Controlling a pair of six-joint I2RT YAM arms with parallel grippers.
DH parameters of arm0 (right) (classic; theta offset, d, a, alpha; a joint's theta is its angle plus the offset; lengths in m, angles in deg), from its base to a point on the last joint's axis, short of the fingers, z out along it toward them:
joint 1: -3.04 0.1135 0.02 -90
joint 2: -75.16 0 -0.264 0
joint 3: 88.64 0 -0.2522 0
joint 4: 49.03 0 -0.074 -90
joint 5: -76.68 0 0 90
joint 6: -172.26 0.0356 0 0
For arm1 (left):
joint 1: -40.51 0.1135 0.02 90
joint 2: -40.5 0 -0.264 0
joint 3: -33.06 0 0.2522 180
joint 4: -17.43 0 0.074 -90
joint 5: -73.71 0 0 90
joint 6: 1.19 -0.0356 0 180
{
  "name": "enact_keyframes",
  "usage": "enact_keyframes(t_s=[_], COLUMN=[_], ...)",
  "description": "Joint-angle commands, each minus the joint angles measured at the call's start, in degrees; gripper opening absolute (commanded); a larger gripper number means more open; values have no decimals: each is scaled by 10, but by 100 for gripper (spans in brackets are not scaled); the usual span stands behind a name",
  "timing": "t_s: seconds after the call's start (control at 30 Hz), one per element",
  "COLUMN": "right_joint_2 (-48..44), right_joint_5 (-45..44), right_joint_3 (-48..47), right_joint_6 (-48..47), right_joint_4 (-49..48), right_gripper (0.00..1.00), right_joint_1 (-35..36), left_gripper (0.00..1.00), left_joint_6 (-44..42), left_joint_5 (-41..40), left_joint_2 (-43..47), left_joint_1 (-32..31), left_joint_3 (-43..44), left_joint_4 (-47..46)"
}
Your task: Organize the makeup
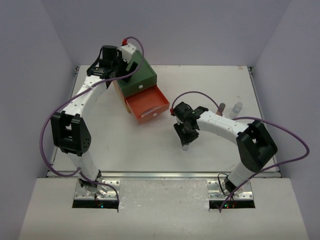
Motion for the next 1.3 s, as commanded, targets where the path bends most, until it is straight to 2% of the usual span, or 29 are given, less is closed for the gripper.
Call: enact_keyframes(t_s=[0.0,0.1,0.17,0.3,0.37,0.57,0.7,0.83,1.0,1.13,1.27], right_joint_2=[-4,-11,-24,-62,-86,-47,21,52,66,60,38], right_joint_5=[-1,3,31,126,218,333,339,374,394,411,419], right_joint_3=[-1,-19,-44,-109,-144,-274,-367,-416,-422,-410,-381], right_joint_6=[-4,-21,-48,-89,-91,-1,38,64,92,95,102], right_joint_4=[-21,-13,-11,-26,-65,-132,-140,-176,-222,-229,-251], right_gripper=[1,0,0,0,0,0,0,0,0,0,0], right_joint_1=[1,1,0,-5,-16,-65,-84,-84,-84,-84,-84], left_gripper=[95,95,95,96,97,98,100,100,100,100,100], left_joint_6=[-8,-20,-42,-80,-106,-156,-260,-286,-263,-223,-224], left_joint_5=[19,61,131,211,256,407,518,491,410,383,344], left_joint_2=[22,32,52,86,117,130,169,199,209,197,193], left_joint_1=[-3,-3,-3,-5,-6,-18,-22,-50,-128,-134,-134], left_joint_3=[13,21,28,35,38,106,121,90,43,37,13], left_joint_4=[41,57,82,104,114,255,365,370,333,289,266])
